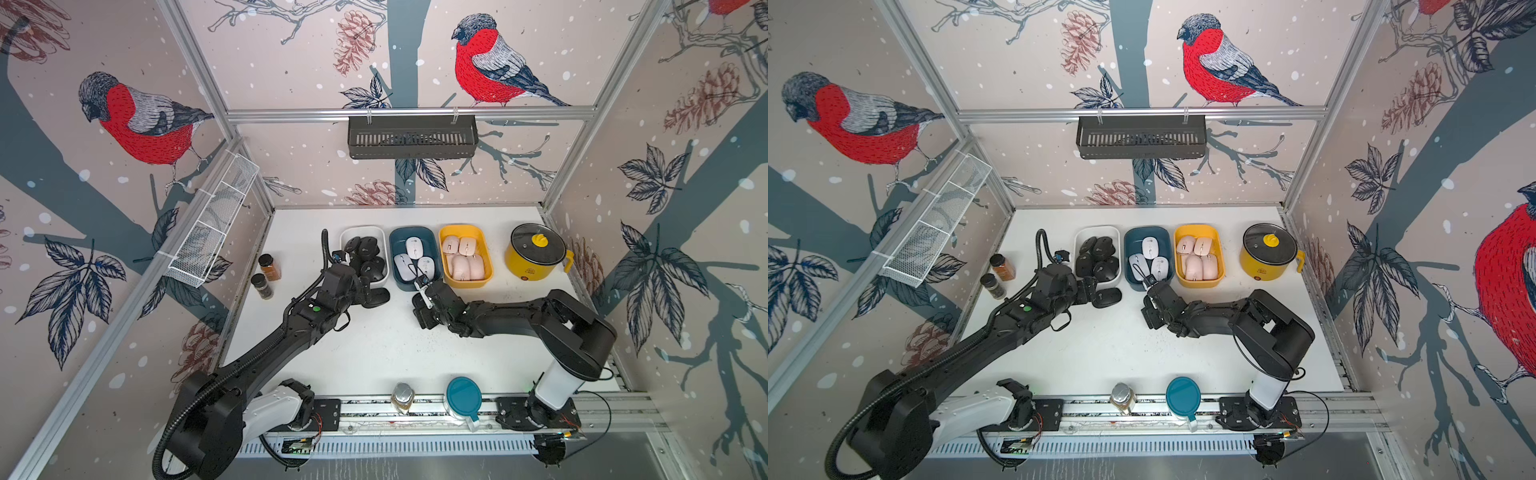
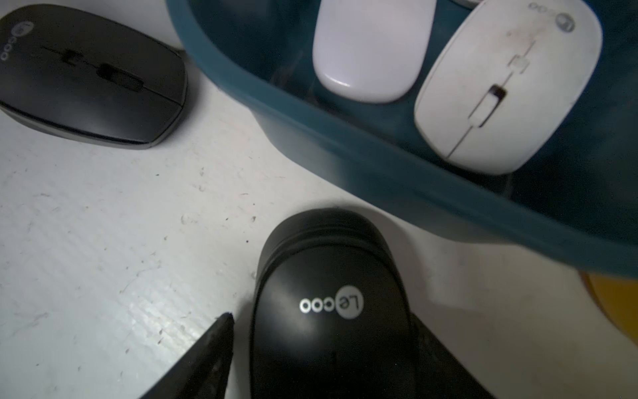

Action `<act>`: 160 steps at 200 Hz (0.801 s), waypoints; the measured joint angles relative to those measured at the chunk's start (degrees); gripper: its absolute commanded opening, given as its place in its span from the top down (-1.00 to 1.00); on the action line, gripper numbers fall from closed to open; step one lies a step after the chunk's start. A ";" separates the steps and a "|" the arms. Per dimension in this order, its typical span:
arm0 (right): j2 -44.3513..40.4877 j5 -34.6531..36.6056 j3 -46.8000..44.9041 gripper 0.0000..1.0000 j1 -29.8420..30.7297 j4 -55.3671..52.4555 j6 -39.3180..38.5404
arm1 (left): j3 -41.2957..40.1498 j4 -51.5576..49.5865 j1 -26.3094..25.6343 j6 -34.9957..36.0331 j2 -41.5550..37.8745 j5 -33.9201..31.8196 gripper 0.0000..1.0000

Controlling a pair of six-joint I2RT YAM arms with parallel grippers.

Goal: Place the mice by color into the storage box
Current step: Pick up the mouse from the center of the board.

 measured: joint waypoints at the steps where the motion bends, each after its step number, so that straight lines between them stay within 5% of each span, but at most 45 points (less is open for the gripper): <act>1: 0.00 0.00 0.00 -0.40 0.00 0.02 0.00 | 0.00 0.00 0.00 0.00 0.00 0.00 -0.57; 37: 0.26 2.05 0.28 -0.06 1.27 0.31 0.22 | -0.17 -0.04 0.00 -0.02 0.00 0.00 -0.57; 160: -12.24 2.95 -0.31 -0.07 6.67 -3.02 6.05 | -1.09 -3.02 -0.02 -1.07 -4.09 -3.17 -0.58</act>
